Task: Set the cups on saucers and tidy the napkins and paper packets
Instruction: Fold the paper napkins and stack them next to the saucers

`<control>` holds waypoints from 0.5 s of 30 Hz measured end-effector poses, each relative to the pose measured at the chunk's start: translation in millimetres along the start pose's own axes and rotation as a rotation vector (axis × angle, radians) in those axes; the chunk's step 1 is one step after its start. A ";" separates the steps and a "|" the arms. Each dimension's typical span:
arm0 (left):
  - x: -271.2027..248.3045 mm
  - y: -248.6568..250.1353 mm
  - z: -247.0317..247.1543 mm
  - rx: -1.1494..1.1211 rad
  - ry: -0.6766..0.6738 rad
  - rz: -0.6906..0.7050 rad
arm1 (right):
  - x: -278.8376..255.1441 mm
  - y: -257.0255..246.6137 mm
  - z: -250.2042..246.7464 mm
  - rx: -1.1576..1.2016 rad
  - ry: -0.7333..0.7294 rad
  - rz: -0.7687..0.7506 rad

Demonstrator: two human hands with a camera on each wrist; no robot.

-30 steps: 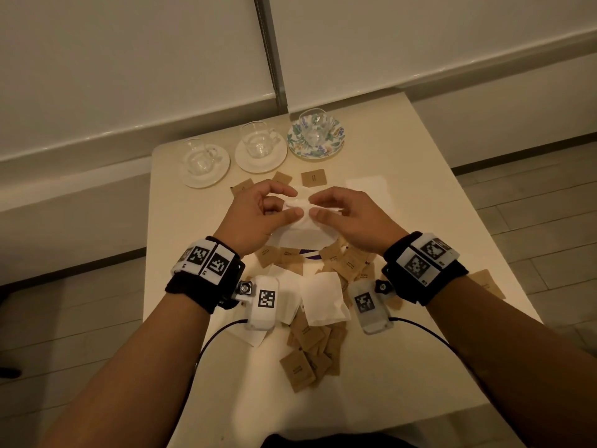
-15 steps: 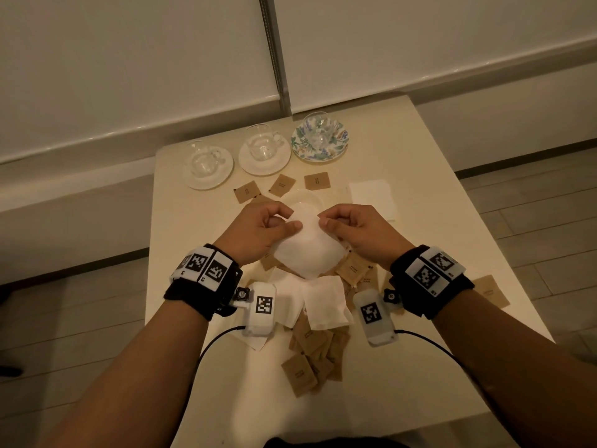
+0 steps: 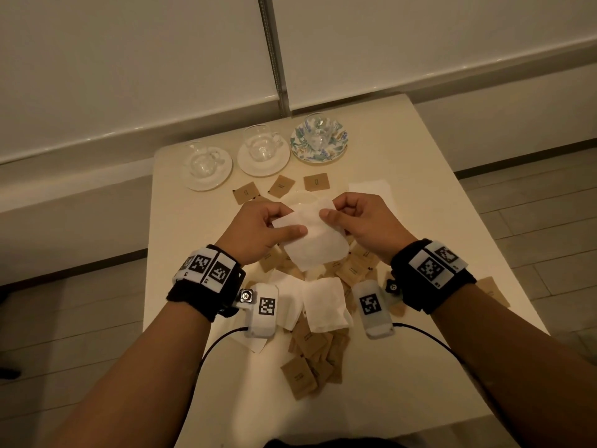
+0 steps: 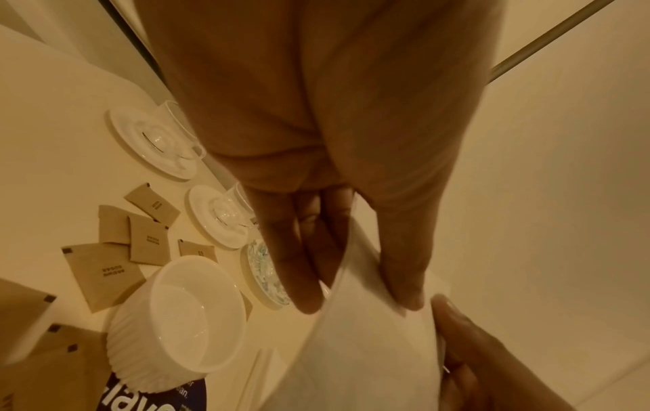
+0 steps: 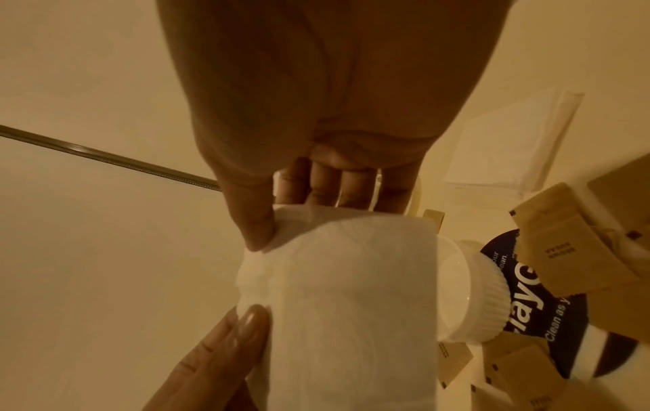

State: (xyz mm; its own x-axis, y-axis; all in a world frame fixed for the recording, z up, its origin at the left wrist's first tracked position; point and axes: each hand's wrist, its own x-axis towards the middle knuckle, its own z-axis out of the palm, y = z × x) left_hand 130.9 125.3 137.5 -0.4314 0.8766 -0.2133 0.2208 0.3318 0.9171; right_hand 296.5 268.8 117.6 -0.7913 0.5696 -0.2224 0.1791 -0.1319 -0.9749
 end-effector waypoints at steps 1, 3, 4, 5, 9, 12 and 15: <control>0.7 0.0 -0.1 0.001 0.003 0.009 | 0.5 -0.8 0.4 -0.005 0.003 -0.010; 1.6 -0.7 -0.5 -0.001 0.012 0.014 | 0.9 -0.9 0.9 0.001 0.021 -0.015; 2.2 -1.3 -1.1 -0.007 0.015 0.010 | 1.1 -0.5 0.7 0.008 0.032 -0.013; 2.3 -1.7 -1.8 -0.015 0.017 0.006 | 1.1 -0.2 0.6 0.013 0.040 -0.012; 4.4 3.9 -4.3 0.030 0.019 0.013 | 0.3 -3.3 2.0 -0.033 0.068 -0.026; 10.3 16.9 -0.6 0.167 0.012 0.092 | -1.5 -10.8 4.2 -0.177 0.031 -0.100; 15.8 29.2 6.9 0.177 -0.035 0.126 | -3.3 -16.6 6.4 -0.294 -0.034 -0.162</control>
State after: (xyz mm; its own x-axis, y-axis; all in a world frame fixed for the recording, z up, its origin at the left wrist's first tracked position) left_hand 136.5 151.2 158.6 -0.3608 0.9255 -0.1152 0.4227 0.2723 0.8644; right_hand 292.4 263.9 134.5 -0.8414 0.5360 -0.0693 0.2065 0.2004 -0.9577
